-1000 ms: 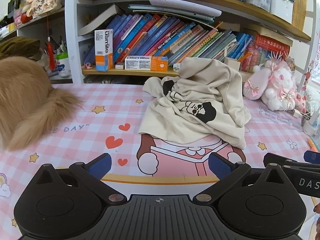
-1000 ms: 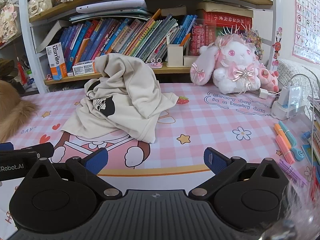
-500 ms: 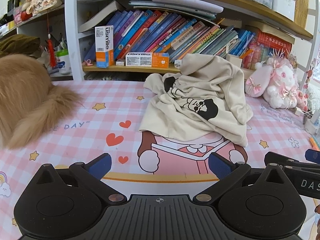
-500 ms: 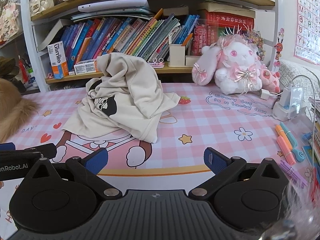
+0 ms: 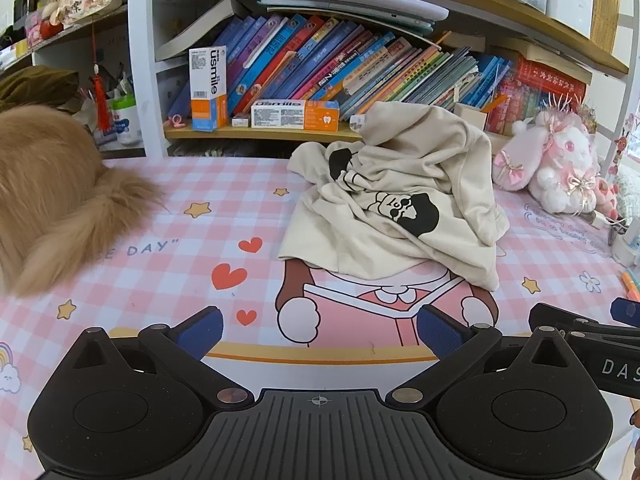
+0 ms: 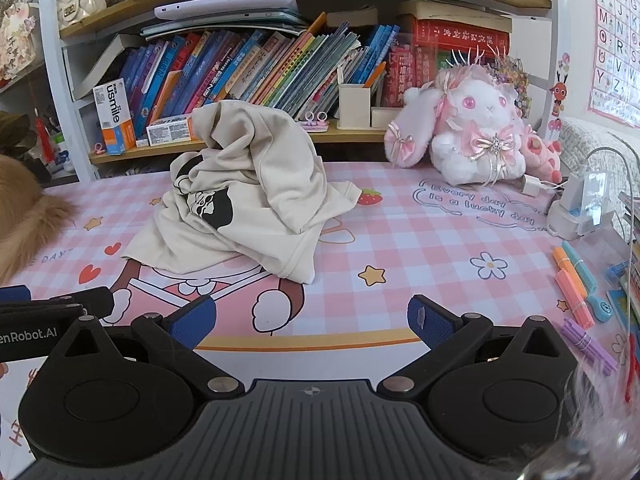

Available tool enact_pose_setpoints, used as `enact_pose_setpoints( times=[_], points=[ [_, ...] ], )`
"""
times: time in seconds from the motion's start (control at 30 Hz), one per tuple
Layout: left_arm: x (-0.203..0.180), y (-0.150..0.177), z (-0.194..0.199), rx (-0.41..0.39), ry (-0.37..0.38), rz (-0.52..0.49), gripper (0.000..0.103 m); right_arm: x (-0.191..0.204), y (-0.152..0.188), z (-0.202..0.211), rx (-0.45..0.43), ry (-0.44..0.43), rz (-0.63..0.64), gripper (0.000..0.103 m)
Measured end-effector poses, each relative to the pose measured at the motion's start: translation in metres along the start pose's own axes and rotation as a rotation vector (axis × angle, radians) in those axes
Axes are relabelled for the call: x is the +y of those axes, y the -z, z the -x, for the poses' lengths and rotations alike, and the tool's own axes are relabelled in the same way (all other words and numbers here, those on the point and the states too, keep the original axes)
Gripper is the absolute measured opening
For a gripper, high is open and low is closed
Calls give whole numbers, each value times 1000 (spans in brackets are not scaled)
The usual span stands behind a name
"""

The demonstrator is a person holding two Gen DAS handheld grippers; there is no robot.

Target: Fold clothes

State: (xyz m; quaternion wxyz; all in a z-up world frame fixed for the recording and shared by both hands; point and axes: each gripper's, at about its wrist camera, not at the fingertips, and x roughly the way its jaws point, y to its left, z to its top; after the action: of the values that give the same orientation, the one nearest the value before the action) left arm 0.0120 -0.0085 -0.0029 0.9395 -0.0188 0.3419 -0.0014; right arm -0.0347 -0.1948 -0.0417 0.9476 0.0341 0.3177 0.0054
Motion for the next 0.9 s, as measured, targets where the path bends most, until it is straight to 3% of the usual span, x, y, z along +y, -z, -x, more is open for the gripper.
enact_pose_setpoints(
  times=[0.9],
  points=[
    [1, 0, -8, 21, 1, -18, 103, 3, 1, -9, 25, 1, 2, 103]
  ],
)
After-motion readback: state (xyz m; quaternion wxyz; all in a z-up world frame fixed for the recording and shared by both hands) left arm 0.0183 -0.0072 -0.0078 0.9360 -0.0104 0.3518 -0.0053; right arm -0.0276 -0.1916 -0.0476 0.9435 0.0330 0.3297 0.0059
